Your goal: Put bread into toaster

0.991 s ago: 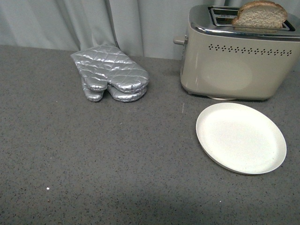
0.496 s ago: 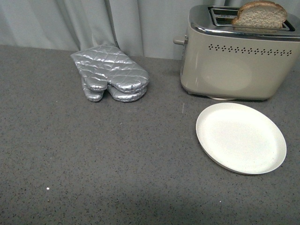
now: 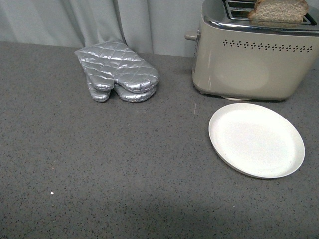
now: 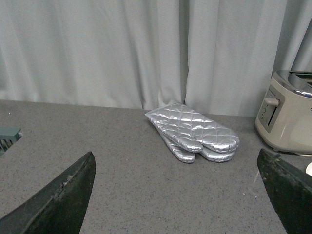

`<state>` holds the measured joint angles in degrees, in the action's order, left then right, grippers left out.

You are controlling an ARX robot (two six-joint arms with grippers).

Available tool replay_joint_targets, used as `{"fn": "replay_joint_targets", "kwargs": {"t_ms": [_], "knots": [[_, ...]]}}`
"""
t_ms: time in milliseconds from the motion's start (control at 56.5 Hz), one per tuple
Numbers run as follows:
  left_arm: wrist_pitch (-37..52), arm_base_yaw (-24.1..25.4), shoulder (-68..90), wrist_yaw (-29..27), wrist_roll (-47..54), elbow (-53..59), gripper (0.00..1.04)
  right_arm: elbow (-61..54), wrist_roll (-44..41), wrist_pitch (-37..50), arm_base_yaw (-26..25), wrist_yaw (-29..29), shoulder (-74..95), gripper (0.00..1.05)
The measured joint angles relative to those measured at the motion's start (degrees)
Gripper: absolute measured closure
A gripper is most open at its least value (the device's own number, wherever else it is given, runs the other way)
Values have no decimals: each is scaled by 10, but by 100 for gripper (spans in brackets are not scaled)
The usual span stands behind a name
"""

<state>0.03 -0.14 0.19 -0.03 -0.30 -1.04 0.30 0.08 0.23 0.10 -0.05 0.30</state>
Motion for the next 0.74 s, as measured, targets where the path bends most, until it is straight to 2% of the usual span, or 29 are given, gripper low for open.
{"fn": "replay_joint_targets", "kwargs": {"t_ms": [35, 88, 549, 743], "knots": [[0, 0, 0, 0, 0, 0, 7, 0, -1, -1, 0, 0, 0, 94], [0, 0, 0, 0, 0, 0, 7, 0, -1, -1, 0, 0, 0, 86], [0, 0, 0, 0, 0, 0, 7, 0, -1, -1, 0, 0, 0, 8], [0, 0, 0, 0, 0, 0, 7, 0, -1, -1, 0, 0, 0, 10]]}}
